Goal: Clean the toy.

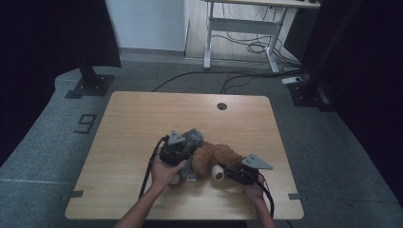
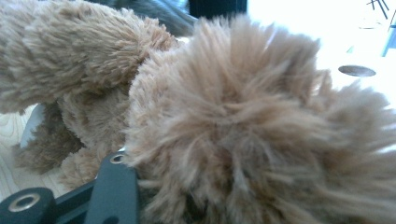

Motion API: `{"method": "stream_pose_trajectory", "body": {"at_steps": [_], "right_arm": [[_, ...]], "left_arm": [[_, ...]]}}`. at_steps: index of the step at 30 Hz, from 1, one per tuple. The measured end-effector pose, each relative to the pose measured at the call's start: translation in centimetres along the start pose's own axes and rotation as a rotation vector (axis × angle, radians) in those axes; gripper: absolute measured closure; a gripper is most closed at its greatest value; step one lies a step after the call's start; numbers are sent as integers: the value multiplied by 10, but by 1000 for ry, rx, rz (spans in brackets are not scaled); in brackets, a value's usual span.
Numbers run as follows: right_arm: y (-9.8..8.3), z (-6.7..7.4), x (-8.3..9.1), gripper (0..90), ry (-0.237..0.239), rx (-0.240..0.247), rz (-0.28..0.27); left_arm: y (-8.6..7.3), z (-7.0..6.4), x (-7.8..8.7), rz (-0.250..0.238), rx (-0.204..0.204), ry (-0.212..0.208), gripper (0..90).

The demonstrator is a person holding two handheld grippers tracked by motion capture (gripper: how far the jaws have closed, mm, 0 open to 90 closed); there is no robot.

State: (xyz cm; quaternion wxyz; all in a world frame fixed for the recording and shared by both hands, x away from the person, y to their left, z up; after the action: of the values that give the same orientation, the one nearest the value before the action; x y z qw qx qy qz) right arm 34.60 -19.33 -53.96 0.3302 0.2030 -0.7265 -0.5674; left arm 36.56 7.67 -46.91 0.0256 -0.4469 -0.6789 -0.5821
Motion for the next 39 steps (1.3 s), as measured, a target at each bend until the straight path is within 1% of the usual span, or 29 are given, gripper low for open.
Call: {"method": "stream_pose_trajectory", "body": {"at_steps": [1,3,4,5,7,9,10,11,12,13,14,15,16,17,18,20,22,25,28,29,30,31,32,34,35,36,37,38,39], "right_arm": [[0,0,0,470,0,-1,-1],[0,0,0,469,0,-1,-3],[0,0,0,469,0,-1,-4],[0,0,0,469,0,-2,-4],[0,0,0,468,-1,-4,-5],[-1,0,0,467,0,-8,-5],[-1,0,-1,466,0,-9,-6],[-1,0,-1,466,0,-12,-6],[-1,-1,-1,466,-1,-12,-6],[-1,-1,-1,466,-1,-19,-7],[-1,-2,-1,466,-1,-23,-7],[-1,-2,-1,466,0,-30,-6],[-1,-3,-1,465,0,-32,-6],[-2,-3,-1,465,0,-37,-8],[-2,-3,-1,464,0,-38,-8],[-2,-3,0,463,-1,-39,-10],[-2,-2,0,463,-1,-40,-10],[-2,-2,0,463,0,-41,-11],[-3,-1,0,462,-4,-42,-14],[-3,-1,0,462,-4,-42,-15],[-3,-1,1,462,-5,-42,-15],[-3,-1,1,462,-6,-40,-15],[-3,-1,1,462,-5,-41,-15],[-3,-1,1,462,-7,-37,-18],[-3,0,1,462,-9,-37,-17],[-3,0,1,462,-11,-33,-16],[-3,1,1,462,-12,-28,-13],[-3,1,1,462,-13,-29,-13],[-3,1,1,462,-15,-25,-12]], "left_arm": [[-4,7,6,-13,-1,16,778],[-8,17,12,-25,7,36,778],[-13,26,16,-28,24,47,779],[-16,32,18,-29,36,55,778],[-23,48,25,-29,64,88,779],[-27,61,31,-23,92,101,779],[-28,66,34,-26,109,105,779],[-28,68,37,-29,113,114,779],[-26,69,42,-38,108,136,779],[-24,68,45,-44,108,138,780],[-18,65,50,-57,113,125,779],[-14,62,52,-65,109,117,779],[-7,55,56,-79,91,109,780],[-3,50,57,-89,84,100,779],[8,37,58,-103,61,76,779],[18,23,57,-109,36,41,779],[27,9,53,-109,21,9,779],[42,-13,43,-103,-12,-31,779],[56,-43,26,-84,-58,-70,779],[58,-50,22,-83,-69,-89,778],[59,-62,15,-74,-86,-118,778],[59,-69,11,-66,-98,-129,778],[56,-83,0,-37,-118,-142,778],[51,-95,-14,-1,-129,-153,777],[48,-99,-20,15,-132,-156,777],[43,-104,-31,40,-132,-159,777],[38,-107,-38,64,-125,-168,777],[31,-109,-48,93,-125,-170,776],[27,-110,-53,111,-128,-164,776]]}}
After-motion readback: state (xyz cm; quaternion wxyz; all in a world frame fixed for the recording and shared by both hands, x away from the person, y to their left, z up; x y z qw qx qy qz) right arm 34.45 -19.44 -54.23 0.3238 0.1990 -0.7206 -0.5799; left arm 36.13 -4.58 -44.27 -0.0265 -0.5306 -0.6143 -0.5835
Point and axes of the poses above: each handheld gripper's, and its own axes: x roughly backward along the jaws, y roughly out of its top, z roughly to its left, the point moved 2 cm from there along -x, roughly forward along the jaws, and after that the axes turned 14 degrees about x, right-handed, at the moved point
